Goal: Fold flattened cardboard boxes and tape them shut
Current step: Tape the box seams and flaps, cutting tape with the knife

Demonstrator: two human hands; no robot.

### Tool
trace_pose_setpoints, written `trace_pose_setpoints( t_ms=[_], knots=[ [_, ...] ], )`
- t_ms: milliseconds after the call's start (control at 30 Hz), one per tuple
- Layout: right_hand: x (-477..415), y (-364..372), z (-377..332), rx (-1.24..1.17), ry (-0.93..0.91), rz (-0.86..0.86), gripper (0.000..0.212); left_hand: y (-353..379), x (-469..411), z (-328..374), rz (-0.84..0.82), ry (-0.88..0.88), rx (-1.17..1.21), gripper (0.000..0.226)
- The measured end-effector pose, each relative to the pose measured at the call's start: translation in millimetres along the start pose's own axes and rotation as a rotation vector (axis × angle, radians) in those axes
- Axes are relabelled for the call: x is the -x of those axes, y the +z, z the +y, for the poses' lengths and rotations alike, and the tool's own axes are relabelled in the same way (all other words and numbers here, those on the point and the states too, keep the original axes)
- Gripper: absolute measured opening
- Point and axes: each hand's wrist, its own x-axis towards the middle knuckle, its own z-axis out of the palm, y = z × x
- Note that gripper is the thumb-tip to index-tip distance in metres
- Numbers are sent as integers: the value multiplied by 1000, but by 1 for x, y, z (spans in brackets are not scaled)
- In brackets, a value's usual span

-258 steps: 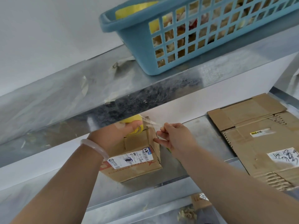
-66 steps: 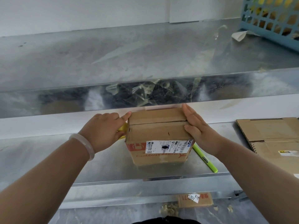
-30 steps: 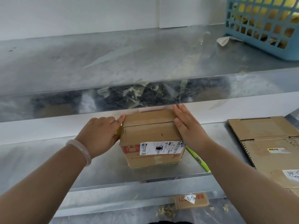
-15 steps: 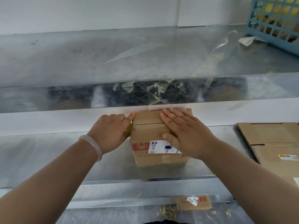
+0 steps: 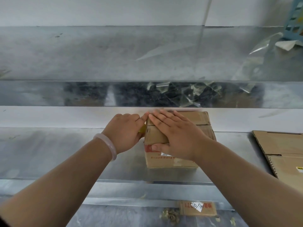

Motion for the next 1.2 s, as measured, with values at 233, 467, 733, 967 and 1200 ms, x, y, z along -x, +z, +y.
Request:
trace_pose_setpoints(
  t_ms=[233,467,733,967,1200],
  knots=[
    [4,-1,0,-18,-26,-9,82,1,7,-11,40,-110,530,66],
    [2,5,2,-29,-22,10,80,12,25,-24,114,-243,723,52],
    [5,4,2,-38,-12,-2,84,10,20,-32,-68,-177,364,82],
    [4,2,2,-43,-3,-13,85,18,12,-28,-258,-159,325,64],
    [4,2,2,-40,4,-18,85,27,10,-28,-287,-175,328,63]
  ],
)
